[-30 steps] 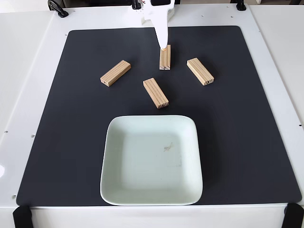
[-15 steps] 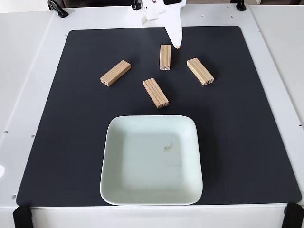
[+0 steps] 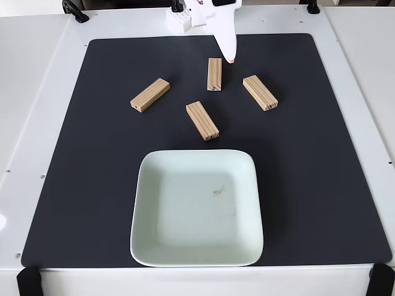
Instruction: Pick up the wooden block and place them on the plate.
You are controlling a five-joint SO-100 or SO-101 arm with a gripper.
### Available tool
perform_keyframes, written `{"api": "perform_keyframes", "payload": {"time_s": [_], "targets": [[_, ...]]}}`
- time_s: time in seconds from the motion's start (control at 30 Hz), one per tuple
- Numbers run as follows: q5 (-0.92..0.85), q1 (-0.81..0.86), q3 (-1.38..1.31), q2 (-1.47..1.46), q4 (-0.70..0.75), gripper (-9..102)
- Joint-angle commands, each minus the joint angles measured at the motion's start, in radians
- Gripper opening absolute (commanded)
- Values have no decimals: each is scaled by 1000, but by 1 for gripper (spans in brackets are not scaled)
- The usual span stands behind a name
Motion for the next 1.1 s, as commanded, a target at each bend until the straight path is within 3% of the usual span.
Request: {"api": "perform_keyframes", "payload": {"time_s": [0.0,0.2,0.53,0.83,1.07], "targets": [[54,-40,-25,-5,8,-1],[229,-23,-244,-78,12,-1],[393,97,-810,-758,15,0],[684,109,-1404,-1365,362,0],[876,112,-1677,-1690,541,-1]]}}
